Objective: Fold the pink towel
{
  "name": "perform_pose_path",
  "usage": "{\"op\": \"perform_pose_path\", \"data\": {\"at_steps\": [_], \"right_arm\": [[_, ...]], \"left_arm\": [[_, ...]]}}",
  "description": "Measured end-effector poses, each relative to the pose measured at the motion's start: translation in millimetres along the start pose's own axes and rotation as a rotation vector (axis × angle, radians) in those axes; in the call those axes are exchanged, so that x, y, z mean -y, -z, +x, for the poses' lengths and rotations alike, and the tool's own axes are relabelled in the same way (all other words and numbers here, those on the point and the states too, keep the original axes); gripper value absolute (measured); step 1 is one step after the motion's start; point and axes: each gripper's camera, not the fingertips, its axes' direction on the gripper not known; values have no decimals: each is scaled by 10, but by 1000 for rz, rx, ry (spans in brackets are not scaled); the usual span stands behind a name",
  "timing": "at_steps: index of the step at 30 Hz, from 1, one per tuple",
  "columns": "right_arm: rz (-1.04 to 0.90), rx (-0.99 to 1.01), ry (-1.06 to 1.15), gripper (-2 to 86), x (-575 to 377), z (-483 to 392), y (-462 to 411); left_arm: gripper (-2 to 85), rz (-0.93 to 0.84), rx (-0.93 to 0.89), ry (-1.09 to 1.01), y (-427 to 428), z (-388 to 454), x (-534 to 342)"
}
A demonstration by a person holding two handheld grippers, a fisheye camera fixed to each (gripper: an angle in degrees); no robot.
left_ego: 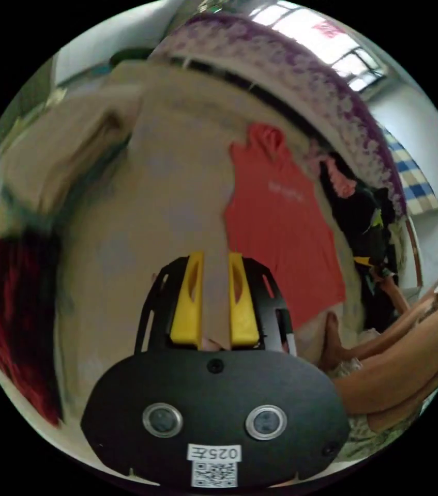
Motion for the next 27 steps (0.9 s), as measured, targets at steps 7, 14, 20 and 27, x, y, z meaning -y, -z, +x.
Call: {"op": "perform_pose_path", "data": {"at_steps": [7, 14, 20, 27], "right_arm": [[115, -39, 298, 187, 2617, -222, -1170], [118, -219, 131, 168, 3827, -201, -2055], [-33, -295, 146, 84, 4157, -239, -2609], [241, -264, 282, 24, 3497, -390, -2131]], "left_arm": [[65, 3, -197, -111, -1639, 423, 2682], [58, -167, -50, -72, -2811, 872, 3590], [7, -250, 208, -125, -3431, 1160, 3610], [-10, 60, 182, -260, -2879, 1359, 3293]]}}
